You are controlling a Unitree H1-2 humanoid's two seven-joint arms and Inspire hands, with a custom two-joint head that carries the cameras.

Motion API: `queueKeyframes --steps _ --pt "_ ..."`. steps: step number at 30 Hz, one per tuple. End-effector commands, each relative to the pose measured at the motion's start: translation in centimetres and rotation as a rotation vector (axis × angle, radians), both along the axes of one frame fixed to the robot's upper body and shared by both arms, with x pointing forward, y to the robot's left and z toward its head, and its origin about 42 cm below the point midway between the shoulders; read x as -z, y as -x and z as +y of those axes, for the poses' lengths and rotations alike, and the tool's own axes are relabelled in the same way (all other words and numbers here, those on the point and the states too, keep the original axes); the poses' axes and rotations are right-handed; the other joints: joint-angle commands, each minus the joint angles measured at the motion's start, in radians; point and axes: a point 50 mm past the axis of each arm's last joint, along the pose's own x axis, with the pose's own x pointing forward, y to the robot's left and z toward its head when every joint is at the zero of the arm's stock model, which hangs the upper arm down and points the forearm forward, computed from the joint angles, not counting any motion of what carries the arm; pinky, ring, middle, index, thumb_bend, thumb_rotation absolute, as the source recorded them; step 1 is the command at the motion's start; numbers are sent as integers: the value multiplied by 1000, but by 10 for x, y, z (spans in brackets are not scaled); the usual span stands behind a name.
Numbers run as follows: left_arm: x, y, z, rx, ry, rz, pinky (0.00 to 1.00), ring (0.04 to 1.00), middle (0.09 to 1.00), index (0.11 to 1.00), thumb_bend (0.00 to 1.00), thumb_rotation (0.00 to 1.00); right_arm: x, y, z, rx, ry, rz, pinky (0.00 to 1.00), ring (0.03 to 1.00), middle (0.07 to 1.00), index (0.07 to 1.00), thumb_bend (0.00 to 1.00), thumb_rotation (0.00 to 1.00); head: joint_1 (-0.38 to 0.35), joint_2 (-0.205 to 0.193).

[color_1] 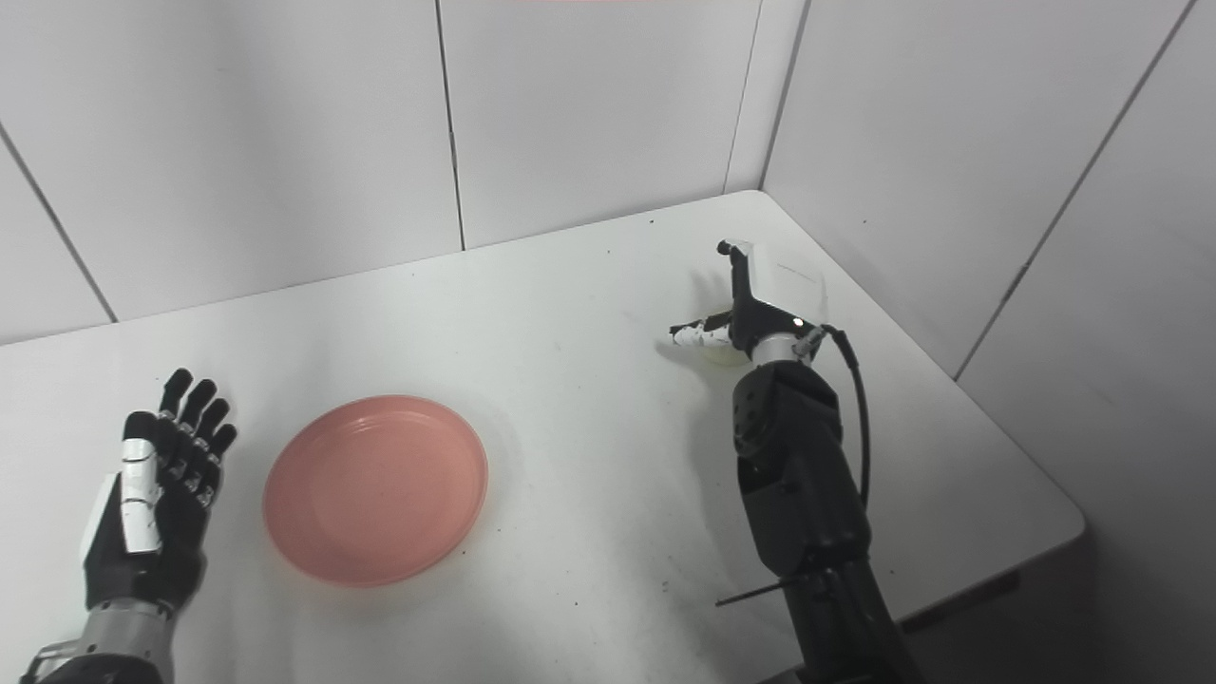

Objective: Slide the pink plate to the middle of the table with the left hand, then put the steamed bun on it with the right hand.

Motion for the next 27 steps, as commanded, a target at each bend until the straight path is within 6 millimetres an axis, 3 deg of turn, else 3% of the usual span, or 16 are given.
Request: queueKeyframes --steps 1,4,5,6,10,15,17,19,21,27 --pt "8 7 6 2 4 11 1000 1000 1000 1000 612 1000 -19 -2 -5 14 34 -49 952 909 869 811 791 280 2 2" --pt "8 8 5 2 5 17 1000 1000 1000 1000 631 1000 -17 -2 -7 27 33 -24 935 902 863 807 801 265 3 2" --pt "6 8 4 4 2 14 1000 1000 1000 1000 633 1000 -15 -3 -8 39 38 -7 891 884 855 802 802 261 3 4" --pt "5 9 4 6 0 12 1000 1000 1000 1000 630 1000 -14 -4 -8 48 42 5 780 842 836 788 801 252 3 4" --pt "4 9 4 10 -3 17 1000 1000 1000 1000 644 1000 -8 -7 -14 70 18 45 644 785 807 769 796 219 5 6" --pt "3 10 4 6 -6 10 1000 1000 1000 1000 630 1000 1 -10 -18 79 -5 78 614 760 796 759 793 211 9 10" --pt "3 10 3 9 -3 14 1000 1000 1000 1000 631 1000 3 -11 -19 82 -14 78 532 695 753 758 790 203 10 10" --pt "4 11 4 12 -4 17 1000 1000 1000 1000 630 1000 6 -13 -20 81 -41 69 347 475 596 759 782 140 11 11" --pt "4 12 4 7 -6 15 1000 1000 1000 1000 630 1000 8 -13 -21 76 -67 60 254 353 504 770 612 29 12 13" --pt "-1 14 1 13 -4 14 1000 1000 1000 1000 633 1000 11 -13 -19 84 -105 -23 191 286 474 697 564 0 23 15"
